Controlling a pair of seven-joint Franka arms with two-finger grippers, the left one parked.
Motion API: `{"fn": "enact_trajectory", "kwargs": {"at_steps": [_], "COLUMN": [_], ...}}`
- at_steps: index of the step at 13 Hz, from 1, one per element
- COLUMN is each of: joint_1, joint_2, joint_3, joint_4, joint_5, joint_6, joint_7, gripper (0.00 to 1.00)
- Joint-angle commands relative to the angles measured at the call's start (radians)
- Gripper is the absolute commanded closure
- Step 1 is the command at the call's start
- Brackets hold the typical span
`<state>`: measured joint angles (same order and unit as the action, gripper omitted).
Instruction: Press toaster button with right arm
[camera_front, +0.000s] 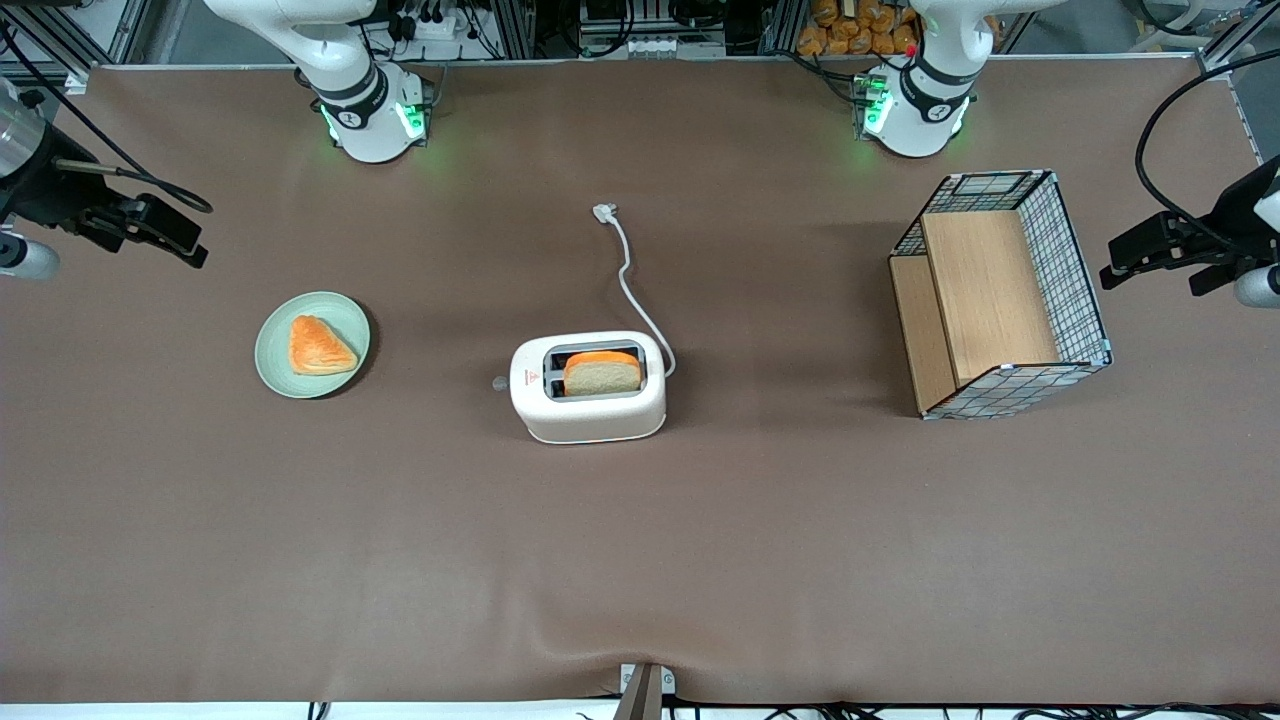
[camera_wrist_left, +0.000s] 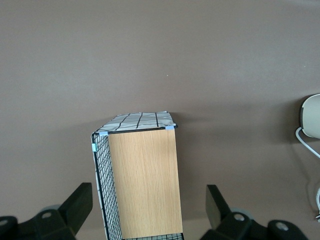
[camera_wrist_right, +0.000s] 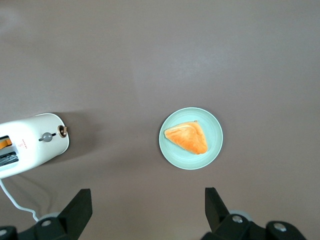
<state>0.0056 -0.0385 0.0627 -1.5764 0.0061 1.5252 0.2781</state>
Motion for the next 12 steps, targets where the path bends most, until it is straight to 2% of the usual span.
{"fn": "enact_trajectory", "kwargs": {"at_steps": [1,12], "joint_1": [-0.016,-0.022], "joint_2": [0.018,0.026], "joint_3": [0.014,0.012], "joint_4": [0.024,0.035], "joint_5": [-0.017,-0.021], "joint_6": [0.007,0.004], "joint_7": [0.000,-0.040], "gripper": [0.00,0.00]}}
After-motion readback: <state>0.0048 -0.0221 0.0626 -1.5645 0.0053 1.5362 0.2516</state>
